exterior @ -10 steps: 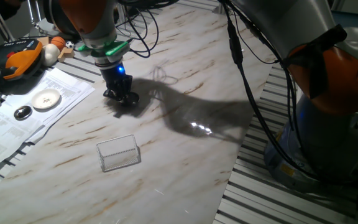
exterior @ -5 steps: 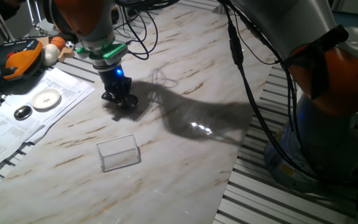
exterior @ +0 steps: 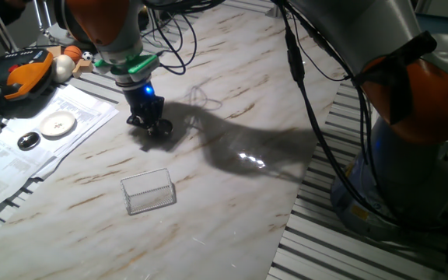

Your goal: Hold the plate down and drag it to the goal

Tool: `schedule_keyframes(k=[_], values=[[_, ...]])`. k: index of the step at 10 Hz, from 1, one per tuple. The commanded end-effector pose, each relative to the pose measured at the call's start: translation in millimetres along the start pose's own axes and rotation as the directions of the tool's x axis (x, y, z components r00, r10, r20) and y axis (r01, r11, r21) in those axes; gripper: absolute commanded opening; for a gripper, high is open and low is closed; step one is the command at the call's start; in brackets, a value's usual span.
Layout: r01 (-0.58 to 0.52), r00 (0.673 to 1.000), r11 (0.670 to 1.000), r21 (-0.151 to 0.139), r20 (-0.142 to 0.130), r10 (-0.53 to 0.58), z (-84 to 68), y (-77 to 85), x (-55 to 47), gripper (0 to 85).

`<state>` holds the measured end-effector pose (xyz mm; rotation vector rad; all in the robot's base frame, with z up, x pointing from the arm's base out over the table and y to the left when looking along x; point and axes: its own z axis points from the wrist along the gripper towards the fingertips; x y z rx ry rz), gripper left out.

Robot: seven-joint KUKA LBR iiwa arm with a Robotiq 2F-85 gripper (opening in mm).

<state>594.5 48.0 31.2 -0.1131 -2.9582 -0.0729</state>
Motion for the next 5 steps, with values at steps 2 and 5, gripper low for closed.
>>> schedule_keyframes(k=[2, 5], values=[[0.009, 1.0, 1.0, -0.001, 0.011, -0.009, 4.4, -3.1, -0.2, 0.0], [0.007, 1.0, 1.0, 0.008, 0.017, -0.007, 7.7, 0.8, 0.6, 0.0]])
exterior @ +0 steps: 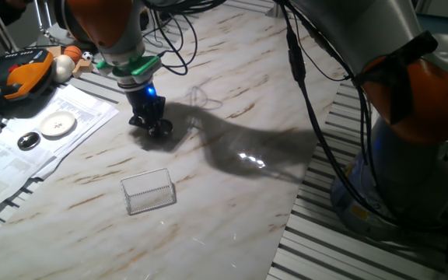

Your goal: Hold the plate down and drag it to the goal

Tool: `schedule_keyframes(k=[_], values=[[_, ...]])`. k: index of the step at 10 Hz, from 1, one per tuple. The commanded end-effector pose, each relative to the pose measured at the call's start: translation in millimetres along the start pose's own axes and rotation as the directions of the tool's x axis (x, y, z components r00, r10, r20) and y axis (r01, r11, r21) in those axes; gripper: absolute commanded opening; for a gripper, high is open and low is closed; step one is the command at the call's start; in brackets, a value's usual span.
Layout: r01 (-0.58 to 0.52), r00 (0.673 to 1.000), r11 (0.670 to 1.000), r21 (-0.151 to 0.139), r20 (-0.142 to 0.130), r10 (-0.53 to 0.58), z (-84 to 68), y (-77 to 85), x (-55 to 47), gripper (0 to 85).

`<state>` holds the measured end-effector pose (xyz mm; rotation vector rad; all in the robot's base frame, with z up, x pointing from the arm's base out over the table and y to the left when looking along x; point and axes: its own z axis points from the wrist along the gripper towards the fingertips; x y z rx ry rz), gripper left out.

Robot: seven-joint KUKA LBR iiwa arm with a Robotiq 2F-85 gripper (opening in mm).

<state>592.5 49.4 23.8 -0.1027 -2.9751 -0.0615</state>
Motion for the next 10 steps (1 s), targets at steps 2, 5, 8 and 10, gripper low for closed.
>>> schedule_keyframes(k=[2, 5, 8, 10], values=[[-0.003, 1.0, 1.0, -0.002, 0.003, 0.003, 1.3, 2.0, 0.4, 0.0], [-0.005, 1.0, 1.0, 0.004, 0.011, 0.005, 2.9, 4.5, 1.1, 0.0], [-0.017, 1.0, 1.0, 0.0, 0.016, 0.017, 7.3, 11.6, 3.4, 0.0], [-0.026, 1.0, 1.0, -0.003, 0.015, 0.026, 8.3, 16.1, 5.7, 0.0]])
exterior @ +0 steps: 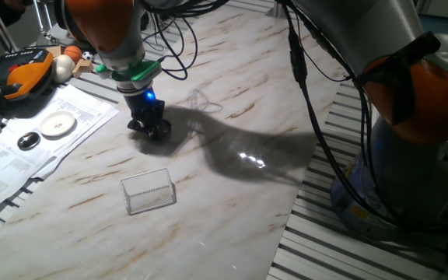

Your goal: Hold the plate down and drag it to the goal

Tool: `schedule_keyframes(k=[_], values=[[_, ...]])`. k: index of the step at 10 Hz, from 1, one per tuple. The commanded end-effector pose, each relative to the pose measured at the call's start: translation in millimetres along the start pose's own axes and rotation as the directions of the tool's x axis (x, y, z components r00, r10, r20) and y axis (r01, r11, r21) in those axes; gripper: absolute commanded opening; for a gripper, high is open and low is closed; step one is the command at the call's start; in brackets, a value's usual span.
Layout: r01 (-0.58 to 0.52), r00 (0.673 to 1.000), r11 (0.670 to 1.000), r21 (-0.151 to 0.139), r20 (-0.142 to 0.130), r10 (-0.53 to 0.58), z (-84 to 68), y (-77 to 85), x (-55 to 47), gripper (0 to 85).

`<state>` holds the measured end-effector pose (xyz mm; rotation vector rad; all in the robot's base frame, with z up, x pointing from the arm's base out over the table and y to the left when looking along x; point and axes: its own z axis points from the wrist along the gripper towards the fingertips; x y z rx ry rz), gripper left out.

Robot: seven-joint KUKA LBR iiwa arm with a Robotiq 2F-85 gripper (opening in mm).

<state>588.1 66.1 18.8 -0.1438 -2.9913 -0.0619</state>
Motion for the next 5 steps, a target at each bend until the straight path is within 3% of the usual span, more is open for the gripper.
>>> schedule_keyframes(k=[1, 5], values=[[-0.002, 1.0, 1.0, -0.002, -0.008, 0.002, 0.5, 1.2, 2.1, 0.0], [-0.014, 1.0, 1.0, -0.005, -0.022, 0.014, -1.9, 7.6, 5.2, 0.0]])
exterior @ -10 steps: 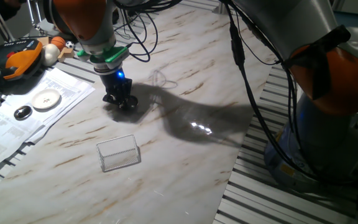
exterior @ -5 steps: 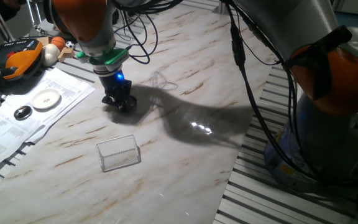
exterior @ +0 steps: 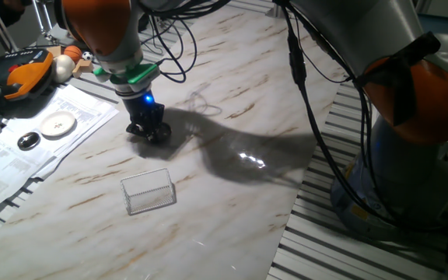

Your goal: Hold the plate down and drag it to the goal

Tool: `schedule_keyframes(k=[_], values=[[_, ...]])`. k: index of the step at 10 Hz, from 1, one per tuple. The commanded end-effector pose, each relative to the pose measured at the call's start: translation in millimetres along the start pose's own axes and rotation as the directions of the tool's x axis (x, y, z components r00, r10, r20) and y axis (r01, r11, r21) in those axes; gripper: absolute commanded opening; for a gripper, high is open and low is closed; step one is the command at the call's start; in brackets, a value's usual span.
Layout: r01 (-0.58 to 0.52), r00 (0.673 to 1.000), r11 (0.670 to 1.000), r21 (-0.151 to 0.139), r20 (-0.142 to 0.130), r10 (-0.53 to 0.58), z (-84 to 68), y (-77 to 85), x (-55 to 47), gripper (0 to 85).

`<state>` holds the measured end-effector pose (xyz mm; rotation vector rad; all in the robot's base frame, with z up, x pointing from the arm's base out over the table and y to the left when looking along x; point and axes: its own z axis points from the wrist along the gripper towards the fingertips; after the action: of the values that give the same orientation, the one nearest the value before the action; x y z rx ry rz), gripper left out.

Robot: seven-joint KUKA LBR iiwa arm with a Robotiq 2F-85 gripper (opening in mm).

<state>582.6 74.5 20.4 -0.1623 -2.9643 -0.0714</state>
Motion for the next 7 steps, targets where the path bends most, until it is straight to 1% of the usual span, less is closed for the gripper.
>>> schedule_keyframes(k=[1, 7], values=[[-0.002, 1.0, 1.0, -0.005, 0.0, 0.002, -2.0, 0.2, -1.1, 0.0], [-0.017, 1.0, 1.0, -0.007, -0.005, 0.017, -4.3, 7.5, 1.5, 0.0]])
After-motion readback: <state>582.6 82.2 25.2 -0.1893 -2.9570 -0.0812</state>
